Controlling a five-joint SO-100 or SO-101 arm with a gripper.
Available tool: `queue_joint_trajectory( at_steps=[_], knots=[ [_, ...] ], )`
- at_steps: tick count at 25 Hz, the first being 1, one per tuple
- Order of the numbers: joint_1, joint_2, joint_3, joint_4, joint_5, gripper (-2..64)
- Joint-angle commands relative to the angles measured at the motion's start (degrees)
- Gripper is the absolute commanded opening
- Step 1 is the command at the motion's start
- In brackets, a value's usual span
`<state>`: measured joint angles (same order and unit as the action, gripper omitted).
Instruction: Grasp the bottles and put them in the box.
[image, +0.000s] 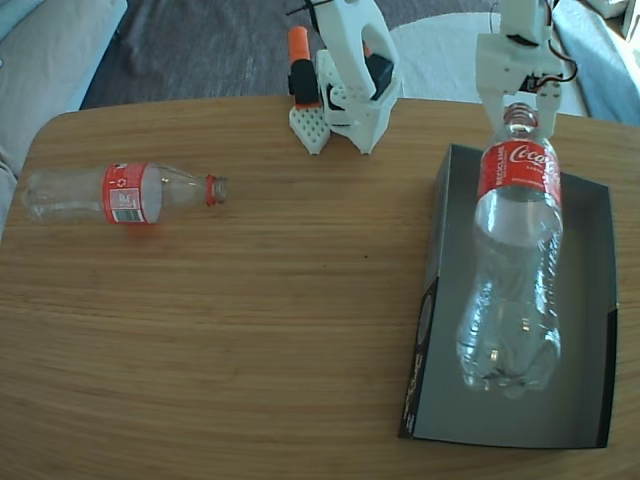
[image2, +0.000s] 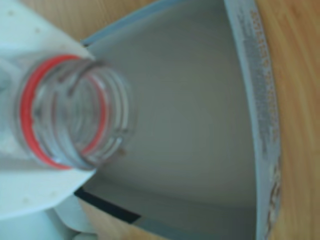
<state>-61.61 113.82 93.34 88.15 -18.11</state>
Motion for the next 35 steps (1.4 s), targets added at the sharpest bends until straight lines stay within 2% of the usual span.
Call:
queue_joint_trajectory(
  at_steps=[1,18,25,35],
  knots=[
    [-0.18,-1.85,-2.81,-1.41,-0.26,-0.3],
    [2.37,-17.67,-2.11,-5.71,-5.8,-0.3],
    [3.78,-18.54,2.2,-5.8,-5.8,-0.3],
    [3.16,-18.11,7.29,-11.78,-5.54,-0.3]
  ],
)
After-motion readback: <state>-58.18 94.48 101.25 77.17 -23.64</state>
